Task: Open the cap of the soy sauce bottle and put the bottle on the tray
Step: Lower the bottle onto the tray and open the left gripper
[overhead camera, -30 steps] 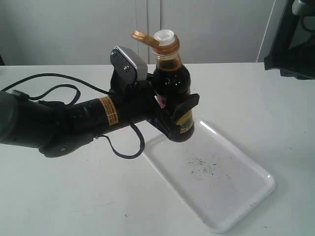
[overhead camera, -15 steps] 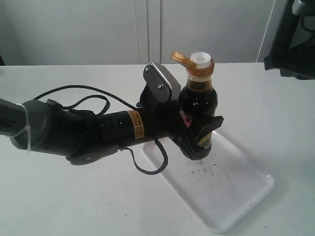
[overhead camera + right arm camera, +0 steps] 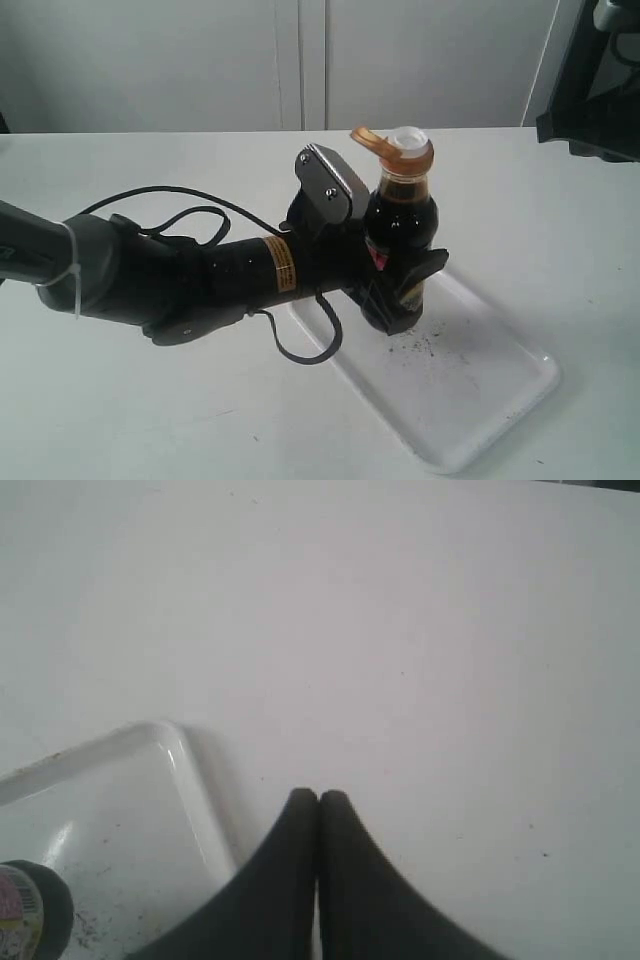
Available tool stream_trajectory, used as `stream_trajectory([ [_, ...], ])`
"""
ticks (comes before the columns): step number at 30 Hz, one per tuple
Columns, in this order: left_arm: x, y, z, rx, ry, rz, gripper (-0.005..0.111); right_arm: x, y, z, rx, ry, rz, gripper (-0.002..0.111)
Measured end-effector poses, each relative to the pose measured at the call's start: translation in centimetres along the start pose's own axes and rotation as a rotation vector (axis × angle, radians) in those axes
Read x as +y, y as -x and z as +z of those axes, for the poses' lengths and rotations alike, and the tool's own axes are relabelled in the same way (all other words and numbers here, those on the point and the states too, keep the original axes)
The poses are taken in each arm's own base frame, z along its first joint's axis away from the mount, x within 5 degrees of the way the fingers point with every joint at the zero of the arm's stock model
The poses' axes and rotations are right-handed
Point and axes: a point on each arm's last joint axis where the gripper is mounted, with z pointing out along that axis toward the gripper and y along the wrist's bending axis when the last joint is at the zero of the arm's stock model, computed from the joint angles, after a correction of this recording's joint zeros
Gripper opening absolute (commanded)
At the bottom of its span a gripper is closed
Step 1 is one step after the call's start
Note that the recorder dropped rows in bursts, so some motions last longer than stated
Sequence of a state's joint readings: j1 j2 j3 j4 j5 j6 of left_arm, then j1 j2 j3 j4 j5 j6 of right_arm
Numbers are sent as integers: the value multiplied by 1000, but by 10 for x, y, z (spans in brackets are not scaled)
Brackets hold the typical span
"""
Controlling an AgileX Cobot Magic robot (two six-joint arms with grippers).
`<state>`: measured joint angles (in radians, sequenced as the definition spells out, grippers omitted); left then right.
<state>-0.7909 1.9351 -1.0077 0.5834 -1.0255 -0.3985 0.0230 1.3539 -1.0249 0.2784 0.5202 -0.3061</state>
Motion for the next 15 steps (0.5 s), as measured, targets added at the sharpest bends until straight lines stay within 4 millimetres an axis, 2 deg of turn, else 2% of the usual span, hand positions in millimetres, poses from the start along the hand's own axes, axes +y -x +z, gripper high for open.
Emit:
stream_trajectory([
  [6,2,-2,1,-1,21,-12,0,0,0,0,0,0,0,0],
  [15,6,-17,14,20,21,-19,0,0,0,0,2,1,0,0],
])
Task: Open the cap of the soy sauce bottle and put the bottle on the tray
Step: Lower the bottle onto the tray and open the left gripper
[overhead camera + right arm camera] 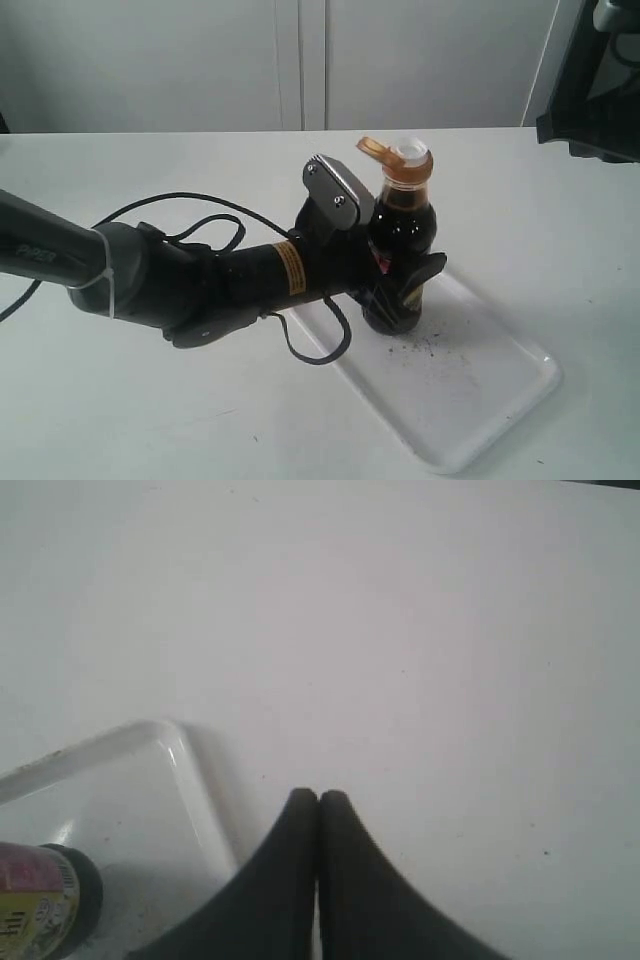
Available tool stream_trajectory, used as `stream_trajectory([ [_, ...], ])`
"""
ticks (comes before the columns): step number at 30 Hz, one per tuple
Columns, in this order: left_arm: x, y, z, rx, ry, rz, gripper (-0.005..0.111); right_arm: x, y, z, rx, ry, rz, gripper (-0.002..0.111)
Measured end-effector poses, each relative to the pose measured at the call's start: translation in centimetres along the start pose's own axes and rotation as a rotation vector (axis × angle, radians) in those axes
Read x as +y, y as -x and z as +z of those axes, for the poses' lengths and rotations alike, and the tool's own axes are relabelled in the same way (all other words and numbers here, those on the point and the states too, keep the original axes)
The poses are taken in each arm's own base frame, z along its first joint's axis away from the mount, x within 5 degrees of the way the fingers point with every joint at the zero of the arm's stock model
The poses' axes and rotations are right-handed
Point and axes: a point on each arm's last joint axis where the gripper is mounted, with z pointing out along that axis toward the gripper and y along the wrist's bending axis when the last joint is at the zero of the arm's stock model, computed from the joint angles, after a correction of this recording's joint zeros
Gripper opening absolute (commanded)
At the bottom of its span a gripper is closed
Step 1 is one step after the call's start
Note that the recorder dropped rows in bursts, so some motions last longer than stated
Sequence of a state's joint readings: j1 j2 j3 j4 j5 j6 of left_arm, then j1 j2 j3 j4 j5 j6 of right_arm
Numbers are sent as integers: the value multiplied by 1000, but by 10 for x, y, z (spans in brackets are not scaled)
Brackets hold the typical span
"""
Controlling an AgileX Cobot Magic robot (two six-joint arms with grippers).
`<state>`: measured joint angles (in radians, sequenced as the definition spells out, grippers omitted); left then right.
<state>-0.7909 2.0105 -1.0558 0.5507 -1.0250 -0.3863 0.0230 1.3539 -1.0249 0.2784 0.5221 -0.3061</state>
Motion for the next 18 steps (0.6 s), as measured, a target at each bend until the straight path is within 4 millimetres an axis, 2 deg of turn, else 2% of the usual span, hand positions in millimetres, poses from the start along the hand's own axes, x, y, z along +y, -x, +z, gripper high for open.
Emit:
stream_trajectory([
  [18,1,-4,1,42,9,-5,0,0,0,0,4,1,0,0],
])
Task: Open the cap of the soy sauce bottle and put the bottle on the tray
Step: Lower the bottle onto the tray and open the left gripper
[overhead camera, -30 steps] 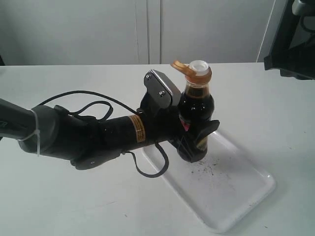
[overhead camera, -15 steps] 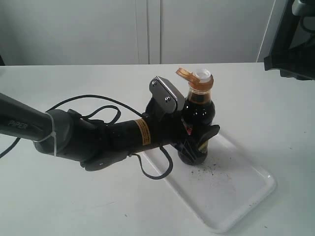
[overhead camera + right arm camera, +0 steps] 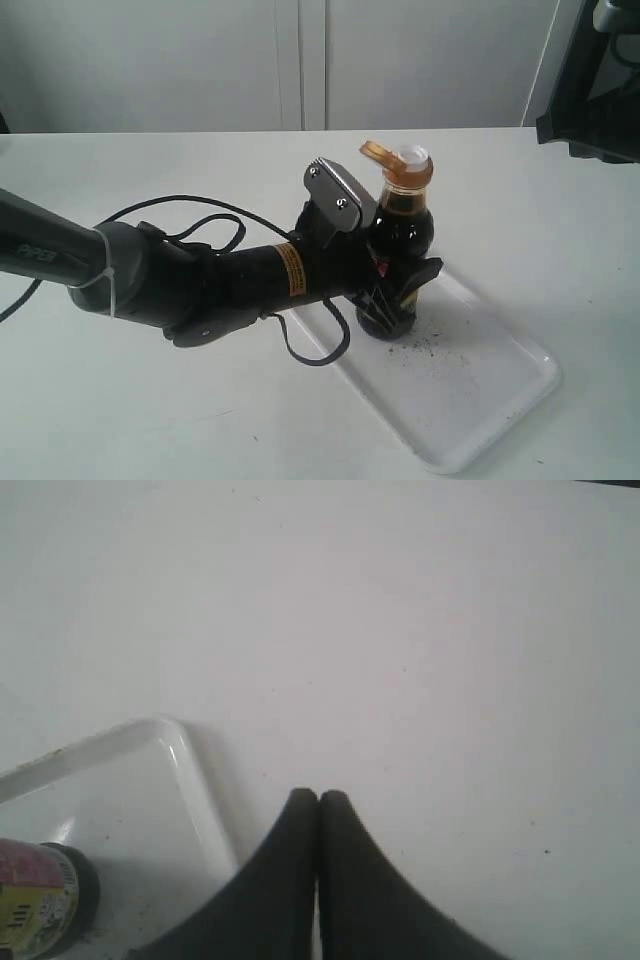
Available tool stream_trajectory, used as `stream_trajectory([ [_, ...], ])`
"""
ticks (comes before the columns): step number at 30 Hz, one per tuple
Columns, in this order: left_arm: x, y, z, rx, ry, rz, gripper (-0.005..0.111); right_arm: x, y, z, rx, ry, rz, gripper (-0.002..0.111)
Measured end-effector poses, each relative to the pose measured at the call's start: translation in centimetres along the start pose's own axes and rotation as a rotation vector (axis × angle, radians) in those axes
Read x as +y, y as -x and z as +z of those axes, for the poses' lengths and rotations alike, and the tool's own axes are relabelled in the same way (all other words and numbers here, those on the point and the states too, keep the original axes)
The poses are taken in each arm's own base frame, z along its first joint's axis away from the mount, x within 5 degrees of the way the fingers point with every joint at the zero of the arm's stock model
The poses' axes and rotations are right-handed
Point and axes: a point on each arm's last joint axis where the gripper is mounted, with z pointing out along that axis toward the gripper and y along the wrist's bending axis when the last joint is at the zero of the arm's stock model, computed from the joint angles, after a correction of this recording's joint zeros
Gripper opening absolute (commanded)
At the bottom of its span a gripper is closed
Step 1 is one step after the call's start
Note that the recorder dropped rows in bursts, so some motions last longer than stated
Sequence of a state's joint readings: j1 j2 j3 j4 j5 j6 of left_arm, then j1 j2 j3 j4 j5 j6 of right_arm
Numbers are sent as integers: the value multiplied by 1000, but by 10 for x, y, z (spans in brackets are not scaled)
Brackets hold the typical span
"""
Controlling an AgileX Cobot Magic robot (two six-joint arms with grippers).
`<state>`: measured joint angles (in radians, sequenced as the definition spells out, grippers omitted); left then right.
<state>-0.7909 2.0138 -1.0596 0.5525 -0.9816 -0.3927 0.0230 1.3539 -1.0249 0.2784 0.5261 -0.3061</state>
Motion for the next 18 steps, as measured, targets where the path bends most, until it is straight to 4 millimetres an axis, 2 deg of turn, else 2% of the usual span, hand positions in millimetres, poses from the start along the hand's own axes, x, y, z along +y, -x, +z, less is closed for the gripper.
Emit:
stream_trajectory([
  [4,0,-1,1,-2,1,-22,1,0,0,0,0,0,0,0],
  [6,1,-2,2,-4,2,-24,10,0,0,0,0,0,0,0],
  [8,1,-1,2,-8,0,-22,25,0,0,0,0,1,2,0],
  [9,0,-1,2,-9,-4,-19,36,0,0,0,0,1,2,0],
  [14,-3,-1,2,-10,-49,53,98,0,0,0,3,3,3,0],
  [15,-3,-1,2,-12,-53,56,105,0,0,0,5,3,3,0],
  [18,-1,3,2,-31,-52,60,105,0,-1,0,8,5,4,0],
])
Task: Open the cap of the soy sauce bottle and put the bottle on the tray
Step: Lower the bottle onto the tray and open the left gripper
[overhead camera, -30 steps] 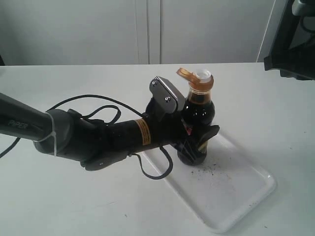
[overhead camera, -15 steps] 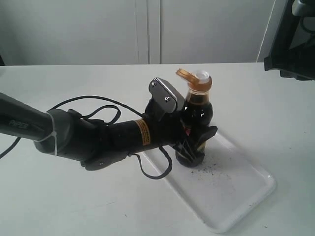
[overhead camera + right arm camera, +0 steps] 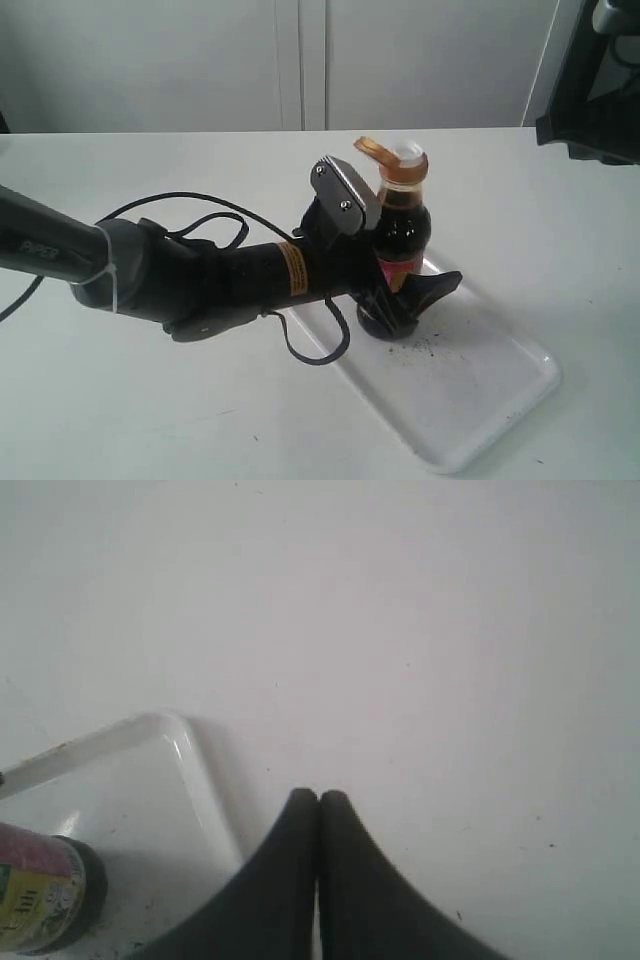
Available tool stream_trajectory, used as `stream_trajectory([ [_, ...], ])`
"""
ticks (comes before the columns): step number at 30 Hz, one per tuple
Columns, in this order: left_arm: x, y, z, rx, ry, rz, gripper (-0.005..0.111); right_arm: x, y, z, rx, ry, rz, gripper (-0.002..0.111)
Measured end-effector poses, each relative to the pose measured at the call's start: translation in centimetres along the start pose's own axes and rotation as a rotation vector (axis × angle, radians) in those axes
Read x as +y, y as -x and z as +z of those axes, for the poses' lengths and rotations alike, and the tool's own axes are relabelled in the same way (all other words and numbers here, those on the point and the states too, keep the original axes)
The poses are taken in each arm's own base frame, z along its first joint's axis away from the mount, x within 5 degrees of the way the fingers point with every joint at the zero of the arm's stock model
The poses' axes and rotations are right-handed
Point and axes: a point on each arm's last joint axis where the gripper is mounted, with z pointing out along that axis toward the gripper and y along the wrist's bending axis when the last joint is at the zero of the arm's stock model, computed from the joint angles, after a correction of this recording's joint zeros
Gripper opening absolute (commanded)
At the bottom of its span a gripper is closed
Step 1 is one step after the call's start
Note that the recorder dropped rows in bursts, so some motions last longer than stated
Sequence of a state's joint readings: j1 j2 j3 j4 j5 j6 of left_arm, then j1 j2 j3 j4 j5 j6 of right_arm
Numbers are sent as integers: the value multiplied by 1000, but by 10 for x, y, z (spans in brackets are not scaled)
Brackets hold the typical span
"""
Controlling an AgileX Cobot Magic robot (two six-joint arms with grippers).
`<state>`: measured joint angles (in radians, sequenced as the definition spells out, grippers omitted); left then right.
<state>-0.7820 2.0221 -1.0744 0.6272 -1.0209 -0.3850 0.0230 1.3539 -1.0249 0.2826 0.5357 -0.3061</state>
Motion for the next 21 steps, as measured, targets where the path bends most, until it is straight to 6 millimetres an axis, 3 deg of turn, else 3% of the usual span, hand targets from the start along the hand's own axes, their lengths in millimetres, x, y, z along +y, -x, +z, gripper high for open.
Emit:
stream_trajectory([
  [15,8,-4,-3,44,17,-29,105,0,0,0,5,4,3,0],
  [21,11,11,-10,101,38,-19,105,0,0,0,5,4,3,0],
])
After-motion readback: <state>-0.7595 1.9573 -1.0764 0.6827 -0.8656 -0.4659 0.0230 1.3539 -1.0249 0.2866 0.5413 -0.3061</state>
